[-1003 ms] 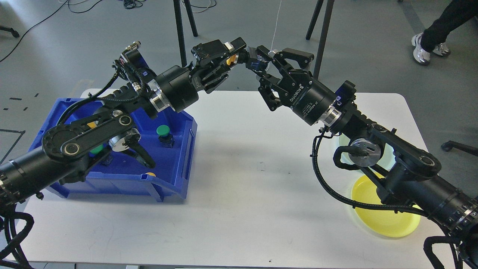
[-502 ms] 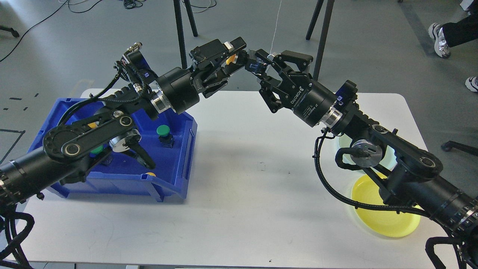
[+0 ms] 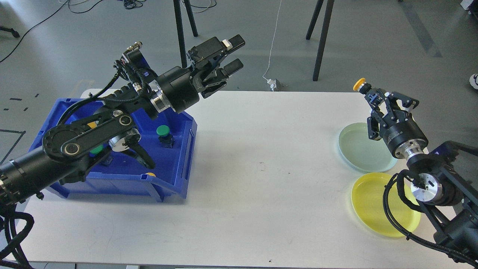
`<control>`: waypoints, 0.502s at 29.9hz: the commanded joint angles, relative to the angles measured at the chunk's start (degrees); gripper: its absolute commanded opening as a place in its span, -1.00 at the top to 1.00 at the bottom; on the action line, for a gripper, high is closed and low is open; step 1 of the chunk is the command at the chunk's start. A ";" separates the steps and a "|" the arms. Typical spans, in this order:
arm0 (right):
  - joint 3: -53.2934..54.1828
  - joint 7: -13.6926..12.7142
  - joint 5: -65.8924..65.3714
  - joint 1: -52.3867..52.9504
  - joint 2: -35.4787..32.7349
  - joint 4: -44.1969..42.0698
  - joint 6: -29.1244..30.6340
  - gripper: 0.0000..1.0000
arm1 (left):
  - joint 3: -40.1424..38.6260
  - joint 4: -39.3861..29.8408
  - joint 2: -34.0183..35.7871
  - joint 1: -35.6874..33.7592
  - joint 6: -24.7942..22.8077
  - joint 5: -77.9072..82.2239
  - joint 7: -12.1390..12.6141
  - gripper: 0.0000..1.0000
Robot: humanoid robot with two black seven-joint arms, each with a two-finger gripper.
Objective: Pass button and place on color plate
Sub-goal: 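Open the left gripper and pull the right gripper away with the button, then lower the button onto the yellow plate and open the right gripper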
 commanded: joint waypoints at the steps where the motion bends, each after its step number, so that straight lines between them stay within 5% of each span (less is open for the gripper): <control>1: 0.47 -0.11 0.03 -6.33 -3.79 3.34 -1.81 0.99 | 0.00 0.00 0.01 -0.05 -0.04 -0.08 0.01 -0.63; 7: 4.77 1.30 0.03 -21.98 -9.60 14.07 -1.47 0.99 | 0.00 0.00 0.01 -0.05 -0.04 -0.08 0.01 -0.63; 15: 6.45 3.41 0.12 -32.72 -13.38 17.95 -1.29 0.97 | 0.00 0.00 0.01 -0.05 -0.04 -0.43 0.01 -0.63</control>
